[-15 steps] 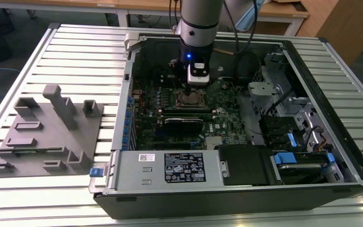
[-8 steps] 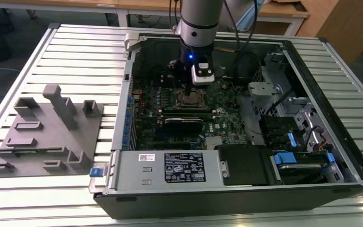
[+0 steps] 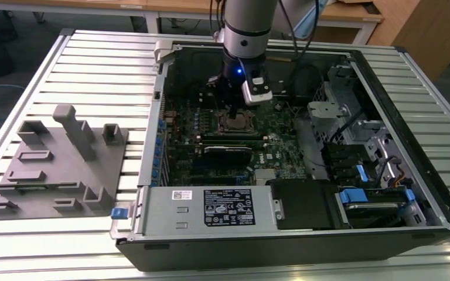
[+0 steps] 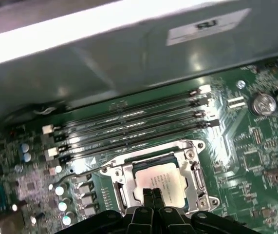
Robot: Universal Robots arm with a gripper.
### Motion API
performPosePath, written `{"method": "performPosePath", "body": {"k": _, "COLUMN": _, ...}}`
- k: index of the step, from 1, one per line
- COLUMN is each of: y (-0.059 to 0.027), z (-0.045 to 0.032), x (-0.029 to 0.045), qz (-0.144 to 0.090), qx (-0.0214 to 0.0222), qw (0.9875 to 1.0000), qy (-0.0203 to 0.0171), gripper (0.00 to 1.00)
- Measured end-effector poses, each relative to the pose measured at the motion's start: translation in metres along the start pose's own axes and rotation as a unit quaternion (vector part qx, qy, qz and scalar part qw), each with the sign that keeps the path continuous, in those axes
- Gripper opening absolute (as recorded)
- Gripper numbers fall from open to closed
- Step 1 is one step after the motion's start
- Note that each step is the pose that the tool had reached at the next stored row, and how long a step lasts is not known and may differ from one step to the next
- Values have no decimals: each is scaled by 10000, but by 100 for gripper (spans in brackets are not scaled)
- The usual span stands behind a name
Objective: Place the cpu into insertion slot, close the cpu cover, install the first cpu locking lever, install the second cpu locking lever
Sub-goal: 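Close the cpu cover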
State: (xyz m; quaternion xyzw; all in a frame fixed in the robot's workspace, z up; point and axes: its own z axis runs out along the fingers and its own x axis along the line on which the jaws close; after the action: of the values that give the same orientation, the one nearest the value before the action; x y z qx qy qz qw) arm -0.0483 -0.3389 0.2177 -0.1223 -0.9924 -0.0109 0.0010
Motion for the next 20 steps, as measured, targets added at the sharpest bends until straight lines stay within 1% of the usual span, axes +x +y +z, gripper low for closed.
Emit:
{"method": "performPosePath", "body": {"k": 3, "y": 0, "z": 2, "x": 0, "qz": -270, "qx": 1, "qw": 9996, "qy": 6, "gripper": 11}}
{"method": "performPosePath", "body": {"k": 6, "y": 0, "z": 6, "x": 0, "qz": -545, "qx": 2, "qw": 9985, "qy": 12, "gripper": 11}}
{"method": "performPosePath", "body": {"k": 9, "y": 0, "z": 11, "x": 0, "qz": -813, "qx": 4, "qw": 9967, "qy": 17, "gripper": 11}}
{"method": "performPosePath", "body": {"k": 12, "y": 0, "z": 17, "x": 0, "qz": -1091, "qx": 5, "qw": 9940, "qy": 23, "gripper": 11}}
{"method": "performPosePath", "body": {"k": 13, "y": -1, "z": 17, "x": 0, "qz": -1143, "qx": 6, "qw": 9934, "qy": 24, "gripper": 11}}
{"method": "performPosePath", "body": {"k": 17, "y": -2, "z": 35, "x": 8, "qz": -1185, "qx": 4, "qw": 9930, "qy": 16, "gripper": 11}}
{"method": "performPosePath", "body": {"k": 18, "y": -3, "z": 45, "x": 11, "qz": -1194, "qx": 3, "qw": 9928, "qy": 7, "gripper": 11}}
{"method": "performPosePath", "body": {"k": 20, "y": -5, "z": 61, "x": 15, "qz": -1226, "qx": -1, "qw": 9925, "qy": -23, "gripper": 11}}
